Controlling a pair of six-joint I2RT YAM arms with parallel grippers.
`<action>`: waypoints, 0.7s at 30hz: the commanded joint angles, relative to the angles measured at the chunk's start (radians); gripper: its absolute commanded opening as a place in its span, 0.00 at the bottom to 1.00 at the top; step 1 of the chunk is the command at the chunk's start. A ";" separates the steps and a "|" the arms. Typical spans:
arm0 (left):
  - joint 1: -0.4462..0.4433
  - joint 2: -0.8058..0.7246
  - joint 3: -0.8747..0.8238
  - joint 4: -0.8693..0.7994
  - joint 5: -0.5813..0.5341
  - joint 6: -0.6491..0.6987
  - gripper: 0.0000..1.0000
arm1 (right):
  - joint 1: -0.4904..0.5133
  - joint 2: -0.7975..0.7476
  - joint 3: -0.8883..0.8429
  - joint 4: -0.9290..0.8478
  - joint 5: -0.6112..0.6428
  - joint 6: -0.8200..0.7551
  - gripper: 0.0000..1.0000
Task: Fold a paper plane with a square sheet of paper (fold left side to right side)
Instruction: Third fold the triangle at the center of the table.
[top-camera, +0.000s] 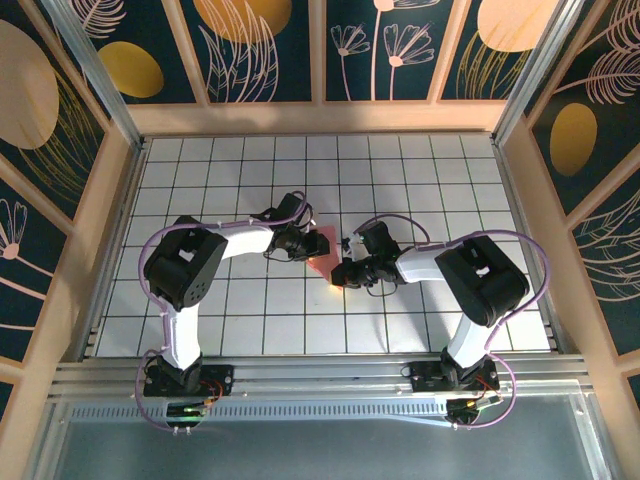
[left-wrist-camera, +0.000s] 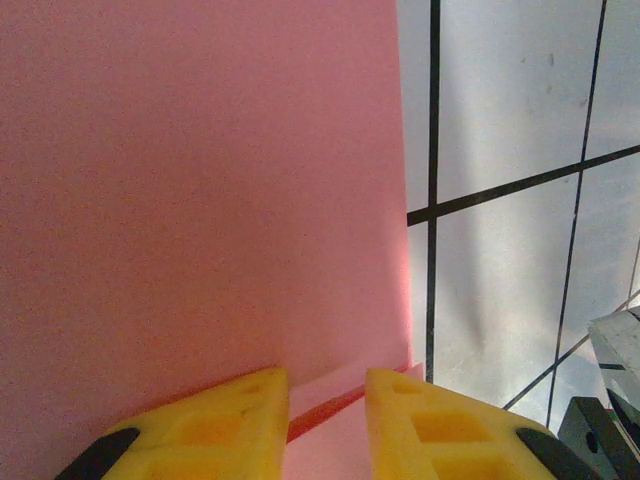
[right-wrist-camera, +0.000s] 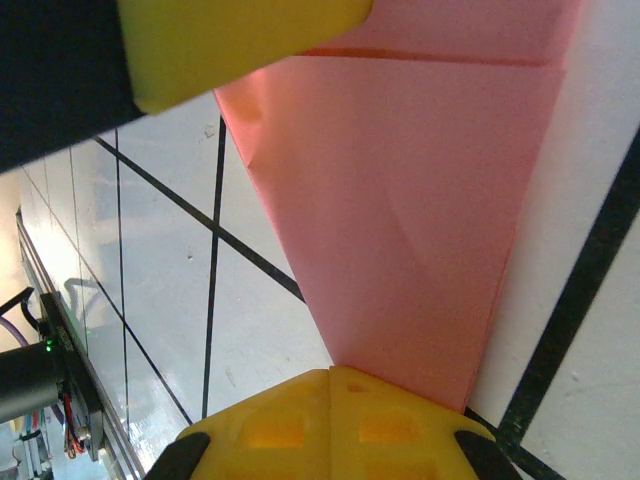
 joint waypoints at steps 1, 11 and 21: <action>0.002 0.023 -0.008 -0.005 0.002 0.015 0.27 | 0.009 -0.025 0.025 -0.028 0.010 -0.008 0.02; 0.001 0.030 -0.016 -0.003 -0.012 0.015 0.26 | 0.009 -0.056 0.062 -0.033 0.004 -0.012 0.03; 0.002 0.025 -0.017 -0.005 -0.014 0.016 0.26 | 0.011 -0.012 0.054 -0.031 0.006 -0.020 0.03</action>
